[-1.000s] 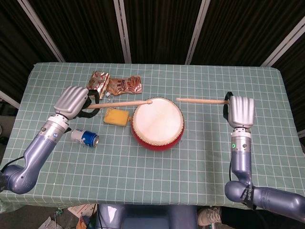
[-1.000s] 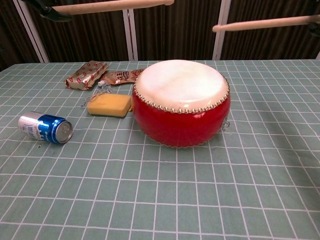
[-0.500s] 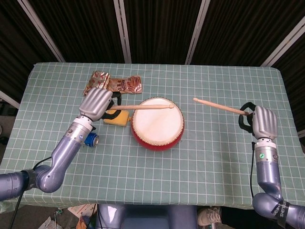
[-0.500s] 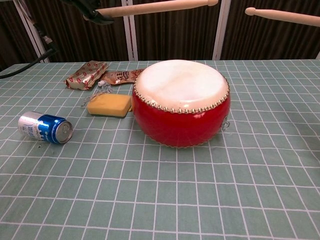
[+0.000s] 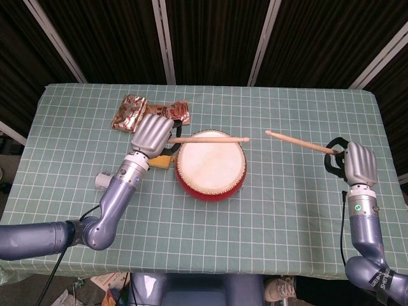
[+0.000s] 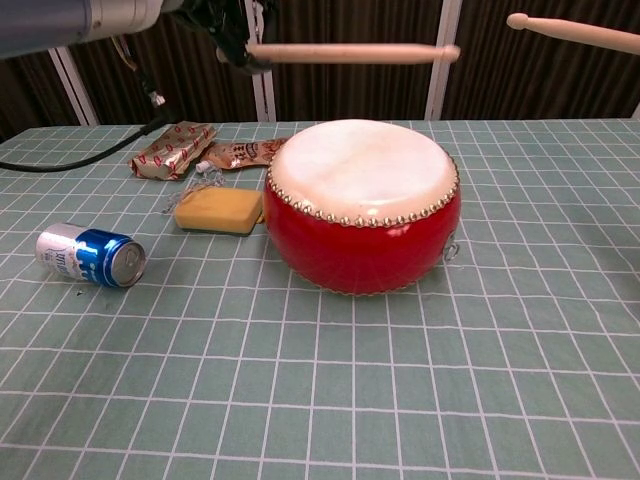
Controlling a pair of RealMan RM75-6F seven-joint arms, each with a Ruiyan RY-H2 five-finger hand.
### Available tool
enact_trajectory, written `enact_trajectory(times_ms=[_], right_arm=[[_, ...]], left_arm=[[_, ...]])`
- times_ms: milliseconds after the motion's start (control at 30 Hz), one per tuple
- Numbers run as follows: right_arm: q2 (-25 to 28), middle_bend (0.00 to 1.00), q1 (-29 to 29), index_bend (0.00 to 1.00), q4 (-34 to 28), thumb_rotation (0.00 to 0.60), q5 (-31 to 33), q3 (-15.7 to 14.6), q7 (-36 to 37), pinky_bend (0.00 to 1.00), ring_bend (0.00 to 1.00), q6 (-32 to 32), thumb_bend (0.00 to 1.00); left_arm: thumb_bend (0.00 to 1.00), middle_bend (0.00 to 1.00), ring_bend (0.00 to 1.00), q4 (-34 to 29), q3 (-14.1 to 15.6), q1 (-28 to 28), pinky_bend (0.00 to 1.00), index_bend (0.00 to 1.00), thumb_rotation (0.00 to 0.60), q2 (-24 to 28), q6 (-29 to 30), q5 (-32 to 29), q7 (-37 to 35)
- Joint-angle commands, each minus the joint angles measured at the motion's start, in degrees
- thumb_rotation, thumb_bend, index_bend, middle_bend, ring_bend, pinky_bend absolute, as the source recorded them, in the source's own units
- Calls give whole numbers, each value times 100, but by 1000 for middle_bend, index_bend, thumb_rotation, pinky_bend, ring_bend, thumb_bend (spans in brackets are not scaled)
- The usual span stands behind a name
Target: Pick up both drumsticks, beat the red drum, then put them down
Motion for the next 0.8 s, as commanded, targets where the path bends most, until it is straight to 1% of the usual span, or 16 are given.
enact_trajectory(times_ms=[33, 67, 100, 133, 167, 200, 267, 300, 333, 400, 433, 500, 533, 600, 700, 800], right_arm=[[-62, 1000, 31, 953, 89, 600, 59, -6, -46, 1000, 1000, -91, 674], [-72, 1000, 39, 953, 107, 600, 67, -10, -67, 1000, 1000, -105, 675], [-86, 1000, 45, 953, 126, 600, 72, -20, -99, 1000, 1000, -116, 674], [-96, 1000, 46, 953, 134, 600, 77, -22, -113, 1000, 1000, -119, 674], [-105, 1000, 47, 953, 141, 600, 86, -20, -127, 1000, 1000, -121, 674], [-108, 1000, 47, 953, 148, 600, 96, -14, -136, 1000, 1000, -123, 674], [-114, 1000, 38, 953, 153, 600, 110, -10, -152, 1000, 1000, -119, 674], [-117, 1000, 34, 953, 150, 600, 114, -9, -156, 1000, 1000, -115, 674], [-121, 1000, 27, 953, 151, 600, 117, -9, -167, 1000, 1000, -105, 674], [-134, 1000, 19, 953, 157, 600, 102, -16, -198, 1000, 1000, -82, 674], [-138, 1000, 13, 953, 150, 600, 93, -16, -202, 1000, 1000, -69, 674], [-146, 1000, 0, 953, 143, 600, 59, -28, -228, 1000, 1000, -33, 674], [-156, 1000, -8, 953, 139, 600, 35, -35, -241, 1000, 1000, -11, 674], [-175, 1000, -17, 953, 139, 600, -3, -37, -260, 1000, 1000, 25, 674], [-194, 1000, -39, 953, 116, 600, -66, -21, -254, 1000, 1000, 90, 674], [-186, 1000, -66, 953, 77, 600, -159, 9, -230, 1000, 1000, 166, 674]], left_arm=[[564, 1000, 1000, 550, 714, -568, 1000, 753, 600, -302, -364, -1485, 1615], [563, 1000, 1000, 569, 851, -715, 1000, 754, 600, -298, -380, -1934, 2040], [563, 1000, 1000, 551, 1063, -976, 1000, 755, 600, -263, -357, -2717, 2748], [562, 1000, 1000, 519, 1138, -1161, 1000, 756, 600, -239, -293, -3250, 3166], [562, 1000, 1000, 484, 1219, -1424, 1000, 756, 600, -204, -177, -4015, 3743], [562, 1000, 1000, 460, 1201, -1625, 1000, 756, 600, -163, -89, -4608, 4130], [561, 1000, 1000, 438, 1085, -1802, 1000, 756, 600, -53, -74, -5156, 4434], [561, 1000, 1000, 430, 1028, -1819, 1000, 756, 600, 0, -97, -5229, 4443], [560, 1000, 1000, 396, 930, -1806, 1000, 756, 600, 102, -149, -5219, 4368], [559, 1000, 1000, 291, 735, -1686, 1000, 756, 600, 279, -264, -4898, 3999], [558, 1000, 1000, 228, 617, -1608, 1000, 756, 600, 368, -288, -4635, 3745], [557, 1000, 1000, 55, 353, -1368, 1000, 756, 600, 538, -262, -3922, 3068], [557, 1000, 1000, -94, 228, -1163, 1000, 756, 600, 634, -182, -3381, 2599], [557, 1000, 1000, -309, 65, -839, 1000, 756, 600, 751, -14, -2611, 1893], [557, 1000, 1000, -613, -92, -411, 1000, 756, 600, 951, 231, -1764, 1060], [556, 1000, 1000, -922, -158, -74, 1000, 756, 600, 1238, 343, -1412, 551]])
